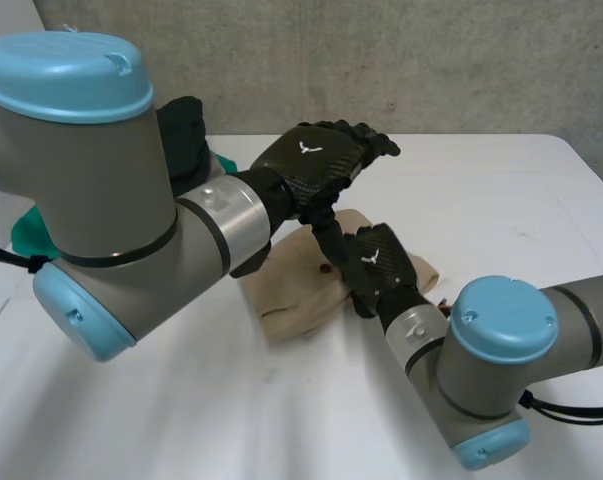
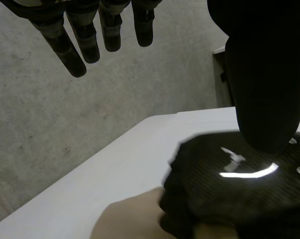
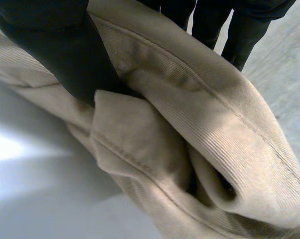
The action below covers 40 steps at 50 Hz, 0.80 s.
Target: Fold the laundry.
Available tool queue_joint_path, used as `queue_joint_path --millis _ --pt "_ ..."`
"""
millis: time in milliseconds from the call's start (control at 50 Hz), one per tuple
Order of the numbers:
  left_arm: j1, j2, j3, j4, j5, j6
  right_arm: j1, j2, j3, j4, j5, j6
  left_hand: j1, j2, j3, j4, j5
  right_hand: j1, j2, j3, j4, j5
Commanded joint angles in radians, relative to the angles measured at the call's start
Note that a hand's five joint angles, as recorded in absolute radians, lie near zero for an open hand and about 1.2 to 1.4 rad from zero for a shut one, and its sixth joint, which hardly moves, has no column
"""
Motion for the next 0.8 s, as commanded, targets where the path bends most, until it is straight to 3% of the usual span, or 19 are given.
queue_joint_path --millis 20,80,100,200,340,580,740,780,800 --pt "-0.014 0.013 -0.019 0.011 -0.003 -0.005 -0.025 -0.021 -0.007 0.027 0.020 0.068 0.037 0.039 0.031 0.020 0.015 -0.122 -0.225 -0.232 -0.244 -0.208" --pt "-0.009 0.015 -0.021 0.010 -0.002 -0.006 -0.031 -0.041 -0.012 0.067 0.059 0.133 0.037 0.039 0.031 0.020 0.015 -0.817 -0.920 -0.927 -0.939 -0.904" --pt "-0.007 0.015 -0.022 0.010 -0.003 -0.008 -0.040 -0.058 -0.016 0.108 0.089 0.189 0.037 0.039 0.031 0.020 0.015 -0.893 -0.996 -1.002 -1.015 -0.979" --pt "0.005 0.024 -0.022 0.010 -0.003 -0.011 -0.103 -0.116 -0.055 0.289 0.122 0.393 0.037 0.039 0.031 0.020 0.015 -0.893 -0.996 -1.002 -1.015 -0.979" --pt "0.016 0.033 -0.022 0.013 -0.002 -0.012 -0.207 -0.079 -0.145 0.565 0.016 0.628 0.037 0.039 0.031 0.020 0.015 -0.893 -0.996 -1.002 -1.015 -0.979" --pt "0.019 0.045 -0.035 0.014 0.003 -0.014 -0.287 0.037 -0.197 0.625 -0.131 0.582 0.037 0.039 0.031 0.020 0.015 -0.893 -0.996 -1.002 -1.015 -0.979" --pt "0.022 0.046 -0.038 0.015 0.001 -0.014 -0.276 0.112 -0.242 0.544 -0.138 0.550 0.037 0.039 0.031 0.020 0.015 -0.893 -0.996 -1.002 -1.015 -0.979" --pt "0.020 0.049 -0.041 0.013 -0.002 -0.014 -0.273 0.128 -0.249 0.536 -0.139 0.544 0.037 0.039 0.031 0.020 0.015 -0.779 -0.882 -0.889 -0.901 -0.866" --pt "0.022 0.050 -0.042 0.013 -0.002 -0.014 -0.270 0.132 -0.251 0.529 -0.142 0.538 0.037 0.039 0.031 0.020 0.015 -0.366 -0.469 -0.475 -0.487 -0.452"
